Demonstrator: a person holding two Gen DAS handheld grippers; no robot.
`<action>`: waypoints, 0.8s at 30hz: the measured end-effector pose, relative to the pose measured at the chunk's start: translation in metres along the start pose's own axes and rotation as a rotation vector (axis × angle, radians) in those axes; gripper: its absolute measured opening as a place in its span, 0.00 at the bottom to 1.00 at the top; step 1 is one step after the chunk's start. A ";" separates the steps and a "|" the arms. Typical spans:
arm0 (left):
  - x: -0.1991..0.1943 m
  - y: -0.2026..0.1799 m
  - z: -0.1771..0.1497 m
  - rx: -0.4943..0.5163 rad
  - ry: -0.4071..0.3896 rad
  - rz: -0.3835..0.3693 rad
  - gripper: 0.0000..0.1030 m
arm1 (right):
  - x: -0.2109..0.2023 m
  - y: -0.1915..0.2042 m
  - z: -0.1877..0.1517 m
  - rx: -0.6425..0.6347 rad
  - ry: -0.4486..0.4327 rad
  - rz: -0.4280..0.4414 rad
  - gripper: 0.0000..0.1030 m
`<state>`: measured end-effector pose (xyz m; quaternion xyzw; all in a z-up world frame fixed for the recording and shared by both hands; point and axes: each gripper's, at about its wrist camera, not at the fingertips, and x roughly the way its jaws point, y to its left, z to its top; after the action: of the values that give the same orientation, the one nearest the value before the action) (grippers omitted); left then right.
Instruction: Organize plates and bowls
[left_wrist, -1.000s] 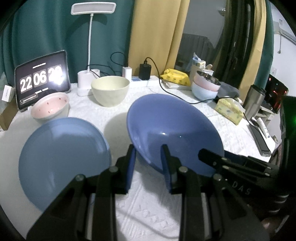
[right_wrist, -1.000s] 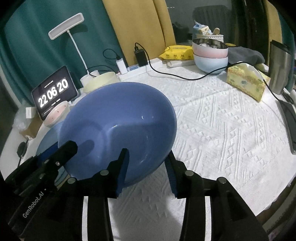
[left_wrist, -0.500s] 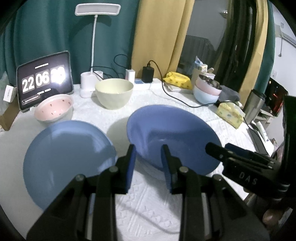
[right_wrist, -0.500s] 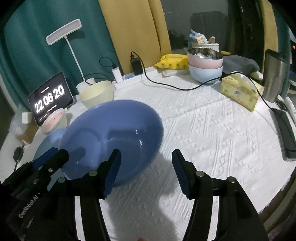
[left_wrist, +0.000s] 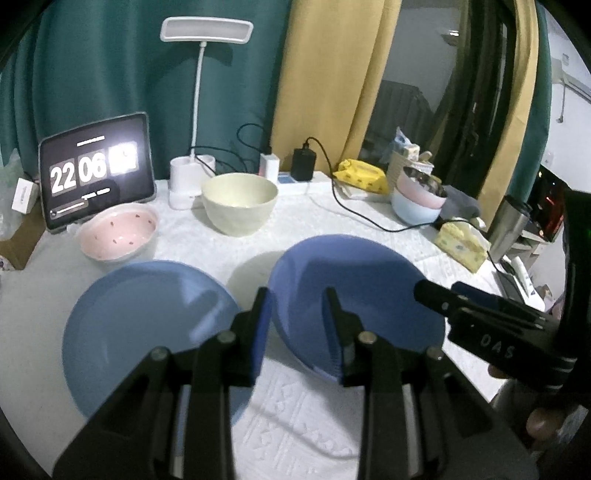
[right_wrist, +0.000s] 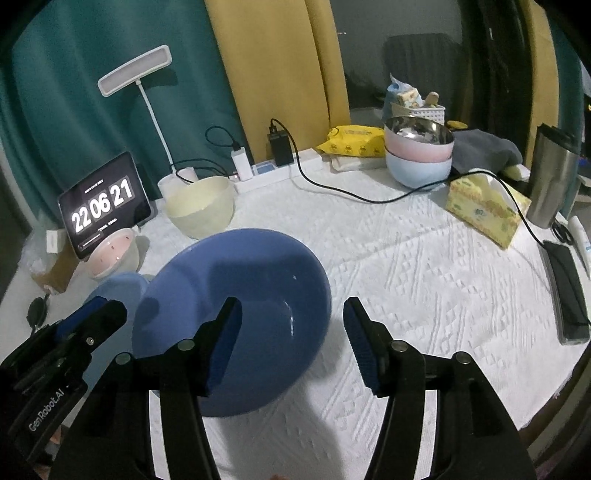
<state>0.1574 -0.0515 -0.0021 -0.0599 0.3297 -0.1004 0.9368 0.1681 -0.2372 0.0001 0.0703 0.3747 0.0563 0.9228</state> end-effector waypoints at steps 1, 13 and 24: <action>0.000 0.003 0.002 -0.003 -0.001 0.002 0.29 | 0.001 0.002 0.002 -0.004 -0.001 0.001 0.58; 0.004 0.040 0.027 -0.047 -0.017 0.028 0.29 | 0.012 0.032 0.031 -0.057 -0.017 0.023 0.58; 0.018 0.070 0.060 -0.044 -0.015 0.050 0.44 | 0.039 0.058 0.064 -0.085 0.002 0.046 0.58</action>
<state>0.2196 0.0155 0.0205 -0.0729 0.3263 -0.0694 0.9399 0.2374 -0.1797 0.0291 0.0396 0.3712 0.0935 0.9230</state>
